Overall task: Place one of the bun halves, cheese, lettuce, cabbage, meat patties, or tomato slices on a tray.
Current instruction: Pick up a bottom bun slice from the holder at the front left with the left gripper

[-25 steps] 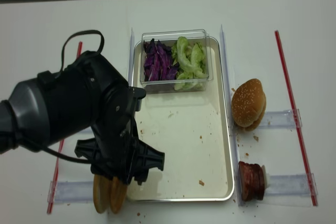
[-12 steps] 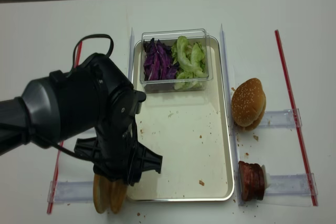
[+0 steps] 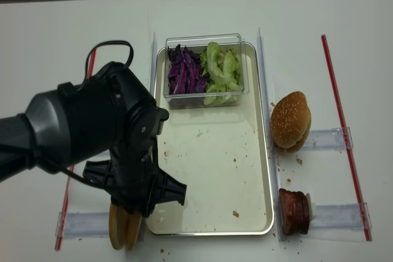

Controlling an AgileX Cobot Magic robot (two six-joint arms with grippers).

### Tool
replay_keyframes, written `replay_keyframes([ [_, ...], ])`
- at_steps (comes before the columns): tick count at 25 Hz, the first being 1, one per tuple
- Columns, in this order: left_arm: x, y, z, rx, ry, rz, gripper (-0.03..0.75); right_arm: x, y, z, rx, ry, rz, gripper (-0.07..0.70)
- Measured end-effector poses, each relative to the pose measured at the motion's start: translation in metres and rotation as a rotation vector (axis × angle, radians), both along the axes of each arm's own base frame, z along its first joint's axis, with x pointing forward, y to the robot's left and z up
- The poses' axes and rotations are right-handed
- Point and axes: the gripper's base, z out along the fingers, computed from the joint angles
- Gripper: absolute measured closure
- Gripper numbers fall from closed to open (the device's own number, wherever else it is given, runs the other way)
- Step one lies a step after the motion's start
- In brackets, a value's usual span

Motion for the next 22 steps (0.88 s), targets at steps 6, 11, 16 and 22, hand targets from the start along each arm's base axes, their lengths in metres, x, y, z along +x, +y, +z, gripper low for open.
replay_keyframes([
  [6, -0.001, 0.002, 0.005, -0.002, -0.021, -0.007, 0.564, 0.000, 0.000, 0.000, 0.000, 0.000, 0.000, -0.061],
  [11, -0.004, 0.006, 0.015, -0.017, -0.042, -0.009, 0.574, 0.000, 0.000, 0.000, 0.000, 0.000, 0.000, -0.061],
  [16, -0.008, 0.010, 0.027, -0.041, -0.072, -0.009, 0.577, 0.000, 0.000, 0.000, 0.000, 0.000, 0.000, -0.061],
  [22, -0.012, 0.018, 0.044, -0.065, -0.142, -0.023, 0.580, 0.000, 0.000, 0.000, 0.000, 0.000, 0.000, -0.061],
])
